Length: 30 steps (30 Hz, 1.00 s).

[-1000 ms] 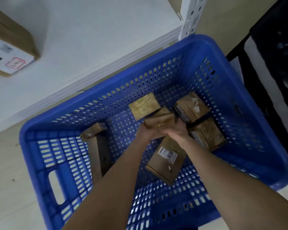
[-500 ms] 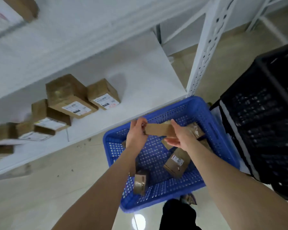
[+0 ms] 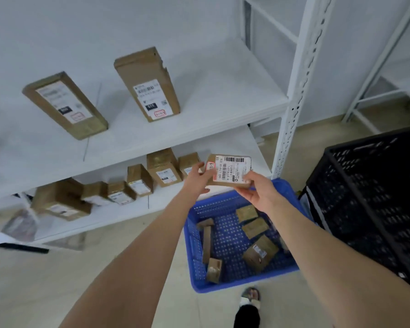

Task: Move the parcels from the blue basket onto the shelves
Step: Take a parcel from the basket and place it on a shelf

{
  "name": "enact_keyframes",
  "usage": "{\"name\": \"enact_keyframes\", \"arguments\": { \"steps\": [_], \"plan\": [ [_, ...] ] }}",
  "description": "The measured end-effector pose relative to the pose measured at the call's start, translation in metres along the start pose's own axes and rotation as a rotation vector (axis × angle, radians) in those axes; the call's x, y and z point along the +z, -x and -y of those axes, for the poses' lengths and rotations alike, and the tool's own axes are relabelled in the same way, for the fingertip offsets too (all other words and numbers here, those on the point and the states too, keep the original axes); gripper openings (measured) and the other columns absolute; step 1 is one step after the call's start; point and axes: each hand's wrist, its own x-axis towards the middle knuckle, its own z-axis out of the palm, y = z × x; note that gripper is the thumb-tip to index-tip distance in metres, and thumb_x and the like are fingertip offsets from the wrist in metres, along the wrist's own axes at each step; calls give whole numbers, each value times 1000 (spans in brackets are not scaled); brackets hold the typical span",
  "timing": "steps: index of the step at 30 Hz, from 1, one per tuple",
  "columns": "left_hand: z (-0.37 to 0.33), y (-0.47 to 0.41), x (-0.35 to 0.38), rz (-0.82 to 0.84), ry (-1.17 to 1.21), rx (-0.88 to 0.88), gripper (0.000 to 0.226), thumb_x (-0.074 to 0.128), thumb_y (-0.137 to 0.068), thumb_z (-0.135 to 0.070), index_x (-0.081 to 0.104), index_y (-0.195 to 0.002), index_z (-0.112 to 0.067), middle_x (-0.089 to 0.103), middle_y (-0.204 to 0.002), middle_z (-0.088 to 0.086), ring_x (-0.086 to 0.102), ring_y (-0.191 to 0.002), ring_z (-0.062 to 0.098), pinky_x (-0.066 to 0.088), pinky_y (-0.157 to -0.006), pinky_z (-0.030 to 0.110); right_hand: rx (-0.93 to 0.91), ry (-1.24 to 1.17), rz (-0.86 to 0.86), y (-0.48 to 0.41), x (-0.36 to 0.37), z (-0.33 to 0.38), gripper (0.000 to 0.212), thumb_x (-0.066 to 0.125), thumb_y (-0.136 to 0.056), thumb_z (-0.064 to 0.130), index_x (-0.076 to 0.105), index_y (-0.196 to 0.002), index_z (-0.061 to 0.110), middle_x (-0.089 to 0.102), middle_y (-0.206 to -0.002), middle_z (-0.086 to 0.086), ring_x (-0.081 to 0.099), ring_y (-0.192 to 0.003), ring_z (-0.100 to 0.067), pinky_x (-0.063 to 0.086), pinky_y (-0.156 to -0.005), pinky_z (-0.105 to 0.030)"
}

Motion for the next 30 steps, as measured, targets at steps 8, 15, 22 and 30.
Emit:
{"name": "enact_keyframes", "arguments": {
  "steps": [8, 15, 22, 30],
  "plan": [
    [-35, 95, -49, 19, 177, 162, 63, 64, -88, -4, 33, -143, -10, 62, -113, 9, 66, -101, 28, 56, -86, 43, -13, 309, 114, 98, 23, -3, 24, 69, -88, 29, 61, -106, 16, 63, -108, -11, 63, -104, -35, 52, -94, -44],
    [-50, 146, -76, 31, 180, 166, 52, 55, -94, -10, 38, -143, -17, 66, -109, 5, 64, -95, 21, 55, -84, 41, -127, 313, 152, 145, 59, -4, 39, 71, -87, 21, 55, -120, 10, 62, -101, -7, 61, -93, -24, 53, -87, -39],
    [-66, 162, -125, -56, 44, 335, 37, 53, -96, -12, 51, -133, -10, 63, -105, 4, 64, -101, 25, 56, -83, 39, -161, 312, 238, 162, 89, -14, 39, 66, -88, 4, 52, -125, 7, 68, -108, -16, 67, -95, -28, 57, -77, -39],
    [-76, 134, -165, -63, 57, 332, 43, 64, -88, -4, 51, -129, -8, 62, -117, 12, 62, -106, 27, 52, -93, 43, -173, 222, 173, 159, 135, -32, 35, 64, -87, -1, 55, -120, 0, 68, -107, -18, 67, -94, -29, 58, -78, -38]
  ]
}}
